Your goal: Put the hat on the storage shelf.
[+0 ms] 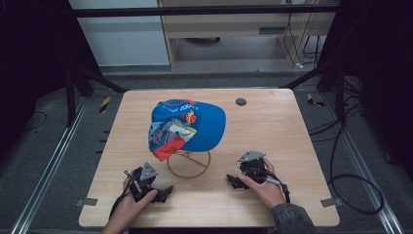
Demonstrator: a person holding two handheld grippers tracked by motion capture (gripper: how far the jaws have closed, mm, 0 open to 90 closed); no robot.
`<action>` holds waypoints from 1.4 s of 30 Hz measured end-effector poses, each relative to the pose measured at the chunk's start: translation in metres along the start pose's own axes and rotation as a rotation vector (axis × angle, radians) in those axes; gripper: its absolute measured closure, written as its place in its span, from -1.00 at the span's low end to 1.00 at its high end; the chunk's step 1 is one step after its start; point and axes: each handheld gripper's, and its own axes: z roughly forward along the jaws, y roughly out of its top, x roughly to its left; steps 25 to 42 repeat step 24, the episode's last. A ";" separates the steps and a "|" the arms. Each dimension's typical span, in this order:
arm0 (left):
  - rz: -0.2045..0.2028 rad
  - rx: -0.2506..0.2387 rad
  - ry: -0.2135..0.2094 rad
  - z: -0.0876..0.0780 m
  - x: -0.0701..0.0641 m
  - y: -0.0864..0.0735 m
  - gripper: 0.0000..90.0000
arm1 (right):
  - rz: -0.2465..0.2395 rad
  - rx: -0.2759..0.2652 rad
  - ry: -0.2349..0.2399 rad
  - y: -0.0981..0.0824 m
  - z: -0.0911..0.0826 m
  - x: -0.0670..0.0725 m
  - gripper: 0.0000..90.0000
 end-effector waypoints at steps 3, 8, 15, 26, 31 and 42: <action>0.002 0.000 0.001 0.000 0.000 0.000 -1.00 | 0.001 -0.001 -0.004 0.000 0.000 0.001 -0.86; 0.002 0.000 0.001 0.000 0.000 0.000 -1.00 | 0.002 -0.011 -0.009 -0.001 0.001 0.002 -0.88; 0.003 0.000 0.001 0.000 0.000 0.000 -1.00 | 0.015 -0.029 -0.016 -0.003 0.002 0.004 -0.90; -0.001 0.000 0.000 0.000 0.000 0.000 -1.00 | 0.028 -0.027 -0.038 -0.006 0.000 0.003 -0.93; -0.001 0.000 0.000 0.000 0.000 0.000 -1.00 | 0.028 -0.027 -0.038 -0.006 0.000 0.003 -0.93; -0.001 0.000 0.000 0.000 0.000 0.000 -1.00 | 0.028 -0.027 -0.038 -0.006 0.000 0.003 -0.93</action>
